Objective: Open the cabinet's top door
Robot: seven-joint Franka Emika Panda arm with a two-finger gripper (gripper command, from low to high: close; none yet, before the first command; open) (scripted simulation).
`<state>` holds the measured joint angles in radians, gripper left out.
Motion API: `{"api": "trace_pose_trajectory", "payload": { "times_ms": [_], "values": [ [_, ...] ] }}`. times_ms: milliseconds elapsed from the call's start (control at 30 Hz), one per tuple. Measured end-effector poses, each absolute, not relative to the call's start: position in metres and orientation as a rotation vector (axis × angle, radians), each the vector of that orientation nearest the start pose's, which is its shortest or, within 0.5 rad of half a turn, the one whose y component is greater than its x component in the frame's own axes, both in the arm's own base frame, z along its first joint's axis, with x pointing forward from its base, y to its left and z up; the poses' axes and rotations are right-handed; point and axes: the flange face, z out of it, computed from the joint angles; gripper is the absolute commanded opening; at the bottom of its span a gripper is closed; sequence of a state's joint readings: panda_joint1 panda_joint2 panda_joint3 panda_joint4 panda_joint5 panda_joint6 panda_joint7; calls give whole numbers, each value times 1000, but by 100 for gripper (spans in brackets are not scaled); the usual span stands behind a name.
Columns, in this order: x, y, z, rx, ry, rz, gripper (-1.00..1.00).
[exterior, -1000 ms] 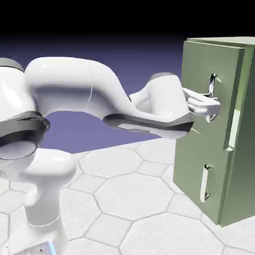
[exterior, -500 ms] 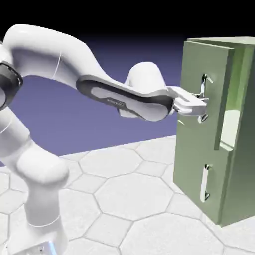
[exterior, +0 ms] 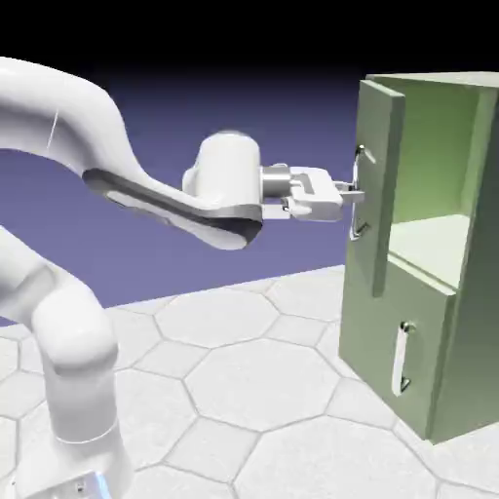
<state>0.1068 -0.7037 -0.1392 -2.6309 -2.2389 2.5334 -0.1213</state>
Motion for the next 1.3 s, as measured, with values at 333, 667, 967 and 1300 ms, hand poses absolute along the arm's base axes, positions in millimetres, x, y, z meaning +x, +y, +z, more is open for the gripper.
{"api": "trace_pose_trajectory", "payload": {
  "times_ms": [333,667,967,1300],
  "values": [
    [346,48,514,1050,1168,82,-100],
    [327,121,514,1193,1023,-120,-100],
    [327,190,514,1311,881,-303,-100],
    [342,254,514,1411,736,-477,-100]
  ]
}}
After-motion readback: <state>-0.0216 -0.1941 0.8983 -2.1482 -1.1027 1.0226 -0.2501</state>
